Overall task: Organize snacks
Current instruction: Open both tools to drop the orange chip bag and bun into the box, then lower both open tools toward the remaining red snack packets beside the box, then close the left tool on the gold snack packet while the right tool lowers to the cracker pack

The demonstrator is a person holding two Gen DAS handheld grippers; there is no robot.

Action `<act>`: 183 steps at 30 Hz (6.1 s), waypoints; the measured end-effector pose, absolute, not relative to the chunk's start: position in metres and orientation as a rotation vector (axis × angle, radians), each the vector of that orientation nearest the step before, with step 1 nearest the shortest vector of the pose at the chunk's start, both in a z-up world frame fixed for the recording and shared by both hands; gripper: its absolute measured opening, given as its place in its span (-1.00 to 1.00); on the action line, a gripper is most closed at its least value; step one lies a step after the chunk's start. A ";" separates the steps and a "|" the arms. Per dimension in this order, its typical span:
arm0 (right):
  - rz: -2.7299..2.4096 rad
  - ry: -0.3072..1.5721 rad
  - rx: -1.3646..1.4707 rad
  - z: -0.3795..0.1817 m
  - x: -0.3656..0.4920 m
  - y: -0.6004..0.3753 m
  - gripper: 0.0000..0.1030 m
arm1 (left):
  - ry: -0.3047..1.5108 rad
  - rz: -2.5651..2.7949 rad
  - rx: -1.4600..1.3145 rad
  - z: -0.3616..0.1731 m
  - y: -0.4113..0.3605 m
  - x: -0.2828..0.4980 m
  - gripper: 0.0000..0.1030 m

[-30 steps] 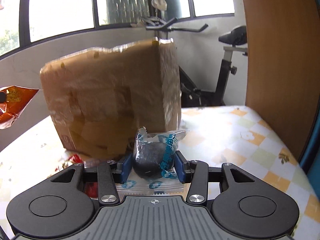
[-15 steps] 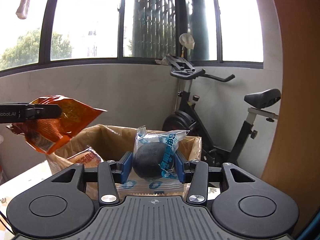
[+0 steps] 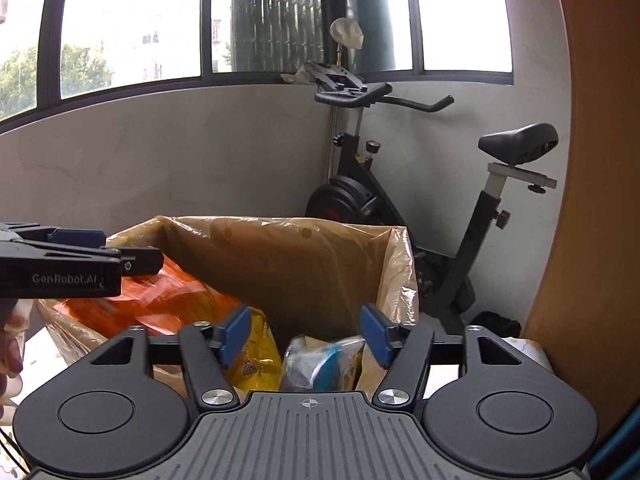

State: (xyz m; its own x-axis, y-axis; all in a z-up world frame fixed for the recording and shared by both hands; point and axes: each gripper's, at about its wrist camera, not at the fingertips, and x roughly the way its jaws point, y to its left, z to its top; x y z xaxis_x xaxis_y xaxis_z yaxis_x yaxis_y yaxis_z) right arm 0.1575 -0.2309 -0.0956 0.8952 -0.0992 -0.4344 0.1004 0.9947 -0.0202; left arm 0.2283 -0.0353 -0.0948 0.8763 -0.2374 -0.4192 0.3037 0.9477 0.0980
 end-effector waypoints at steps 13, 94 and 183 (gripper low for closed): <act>-0.052 0.360 0.065 -0.088 0.099 -0.205 0.20 | 0.350 -0.314 0.085 -0.065 0.024 0.171 0.57; 0.455 0.842 -0.179 -0.269 0.061 -0.083 0.23 | 0.673 -0.201 -0.102 -0.233 0.099 0.062 0.36; -0.104 0.715 -0.037 -0.273 0.054 -0.211 0.21 | 0.699 -0.252 0.028 -0.273 0.041 0.079 -0.25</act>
State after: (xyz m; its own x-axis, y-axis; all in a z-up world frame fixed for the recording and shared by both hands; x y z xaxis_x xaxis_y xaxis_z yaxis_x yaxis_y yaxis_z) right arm 0.0536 -0.2113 -0.2729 0.7502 -0.1082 -0.6523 0.0829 0.9941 -0.0696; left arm 0.0795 0.0409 -0.2728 0.7363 -0.2196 -0.6400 0.2384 0.9694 -0.0584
